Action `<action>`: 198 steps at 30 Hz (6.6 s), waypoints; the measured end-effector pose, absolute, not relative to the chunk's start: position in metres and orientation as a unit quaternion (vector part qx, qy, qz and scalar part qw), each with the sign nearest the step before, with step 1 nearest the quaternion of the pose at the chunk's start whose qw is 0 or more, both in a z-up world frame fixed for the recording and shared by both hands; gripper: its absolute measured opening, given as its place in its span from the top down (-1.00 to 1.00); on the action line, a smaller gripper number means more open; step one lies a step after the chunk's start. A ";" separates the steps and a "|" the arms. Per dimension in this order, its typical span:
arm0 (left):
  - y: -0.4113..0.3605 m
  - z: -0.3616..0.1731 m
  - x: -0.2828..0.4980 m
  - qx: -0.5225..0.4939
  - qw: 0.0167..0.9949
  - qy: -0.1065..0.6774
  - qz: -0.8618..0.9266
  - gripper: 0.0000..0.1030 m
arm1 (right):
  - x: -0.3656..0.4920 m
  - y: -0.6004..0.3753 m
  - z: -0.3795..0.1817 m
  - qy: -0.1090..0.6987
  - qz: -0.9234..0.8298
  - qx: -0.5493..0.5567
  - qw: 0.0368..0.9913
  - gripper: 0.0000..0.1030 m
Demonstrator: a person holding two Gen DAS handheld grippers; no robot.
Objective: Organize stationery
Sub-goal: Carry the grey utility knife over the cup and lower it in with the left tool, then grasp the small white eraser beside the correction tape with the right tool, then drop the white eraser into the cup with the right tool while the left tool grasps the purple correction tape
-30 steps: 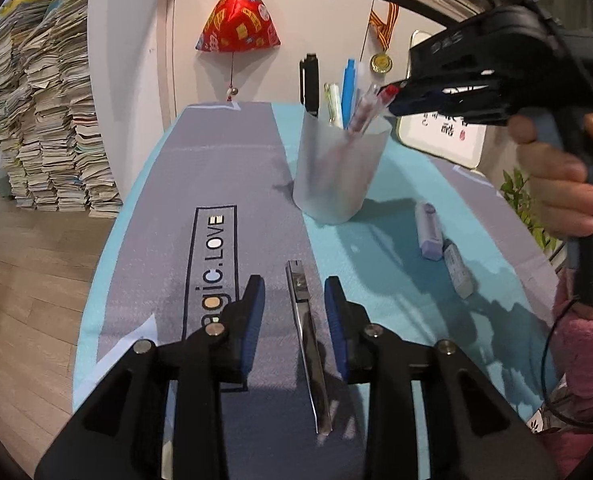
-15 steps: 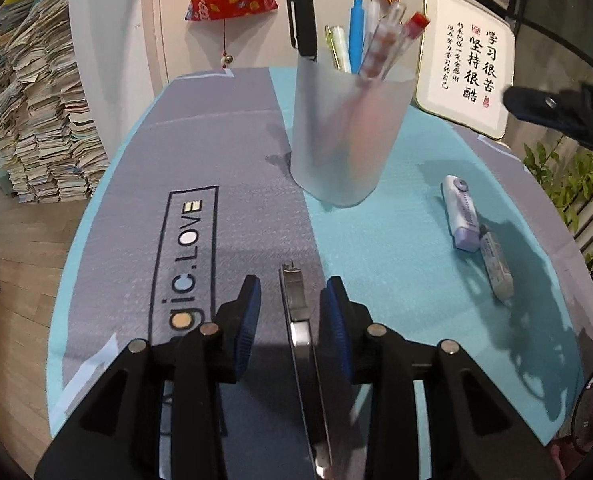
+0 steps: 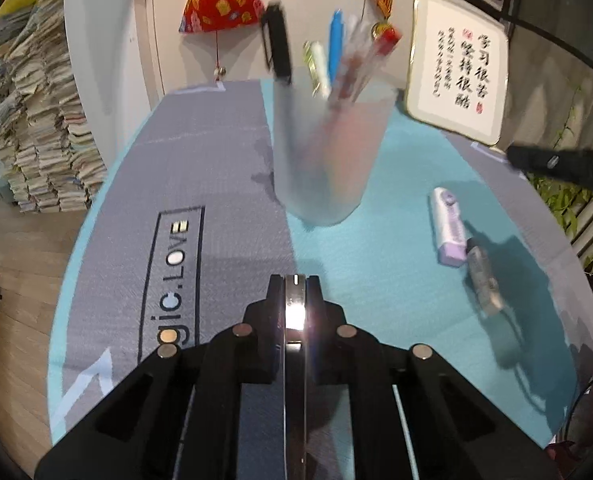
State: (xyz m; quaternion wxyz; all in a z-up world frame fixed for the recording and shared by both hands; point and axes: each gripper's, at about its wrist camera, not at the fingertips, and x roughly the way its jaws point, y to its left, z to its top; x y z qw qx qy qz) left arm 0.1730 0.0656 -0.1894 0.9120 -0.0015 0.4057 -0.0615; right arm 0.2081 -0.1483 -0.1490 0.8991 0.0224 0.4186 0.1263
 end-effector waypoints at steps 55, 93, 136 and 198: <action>0.037 -0.058 0.239 0.029 0.972 0.228 -0.053 0.82 | 0.176 -0.164 -0.159 0.402 0.148 0.006 0.903 0.72; 0.054 -0.087 0.223 -0.003 0.962 0.267 -0.066 0.61 | 0.172 -0.160 -0.159 0.413 0.151 -0.002 0.898 0.71; 0.025 -0.131 0.135 0.029 0.948 0.285 -0.140 0.38 | 0.201 -0.198 -0.206 0.509 0.067 0.055 0.856 0.50; -0.005 -0.137 0.159 0.021 0.938 0.305 -0.162 0.55 | 0.186 -0.188 -0.145 0.419 0.092 0.038 0.903 0.68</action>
